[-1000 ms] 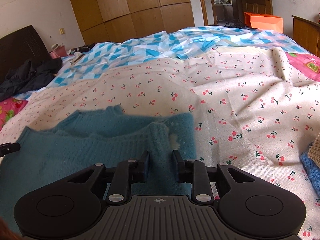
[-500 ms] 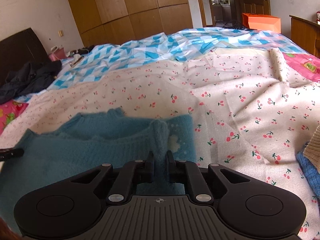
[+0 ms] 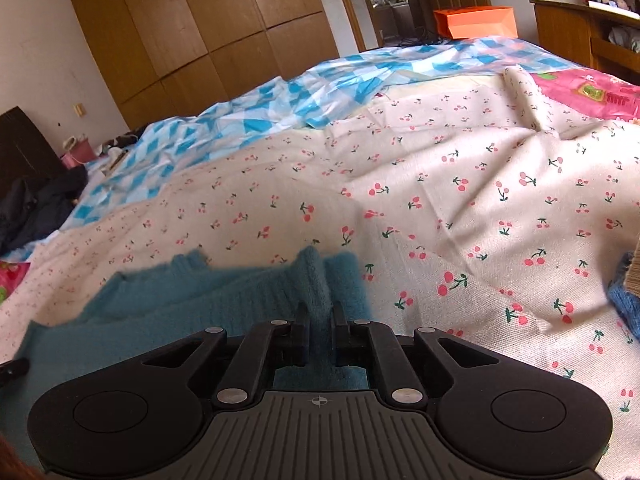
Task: Fold small clothes
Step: 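Open both grippers and withdraw from the folded sweater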
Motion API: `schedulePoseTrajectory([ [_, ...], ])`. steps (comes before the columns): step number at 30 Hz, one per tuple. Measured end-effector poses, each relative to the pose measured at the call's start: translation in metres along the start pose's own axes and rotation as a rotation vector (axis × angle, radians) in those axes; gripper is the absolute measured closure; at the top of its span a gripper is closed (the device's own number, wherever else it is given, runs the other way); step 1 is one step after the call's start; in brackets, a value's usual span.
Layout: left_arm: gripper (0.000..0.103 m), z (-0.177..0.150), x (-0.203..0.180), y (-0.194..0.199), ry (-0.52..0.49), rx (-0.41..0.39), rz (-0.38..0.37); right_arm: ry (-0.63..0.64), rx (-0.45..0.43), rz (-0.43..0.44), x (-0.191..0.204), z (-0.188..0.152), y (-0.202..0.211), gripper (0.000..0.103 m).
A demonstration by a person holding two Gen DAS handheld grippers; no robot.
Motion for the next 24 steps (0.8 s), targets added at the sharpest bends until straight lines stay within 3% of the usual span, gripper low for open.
schedulePoseTrajectory([
  [6, 0.074, 0.001, 0.006, 0.008, 0.013, 0.006, 0.005, 0.035, -0.015, -0.001, 0.009, 0.011, 0.004, 0.094],
  [8, 0.071, 0.000, 0.008, 0.012, 0.032, 0.005, 0.006, 0.043, 0.021, -0.023, 0.009, 0.007, -0.006, 0.092],
  [12, 0.069, -0.003, 0.012, 0.025, 0.046, -0.007, 0.019, 0.092, 0.009, -0.030, 0.013, 0.001, -0.001, 0.086],
  [17, 0.068, -0.010, 0.007, 0.053, 0.034, -0.056, 0.050, 0.030, -0.044, 0.018, 0.001, 0.004, 0.033, 0.081],
  [19, 0.067, -0.015, -0.002, 0.068, 0.001, -0.091, 0.049, 0.018, -0.078, 0.047, -0.005, 0.000, 0.054, 0.071],
  [24, 0.066, -0.032, -0.041, 0.091, -0.078, -0.109, -0.022, -0.036, -0.085, 0.102, -0.026, -0.028, 0.085, 0.067],
])
Point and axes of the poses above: each gripper's, at about its wrist camera, not at the fingertips, and y roughly against the way its jaws point, x to its left, z to its top, the point moved 2 cm from there along -y, roughly the way its jaws point, and after that the axes turned 11 degrees about x, right-handed, at the moved point
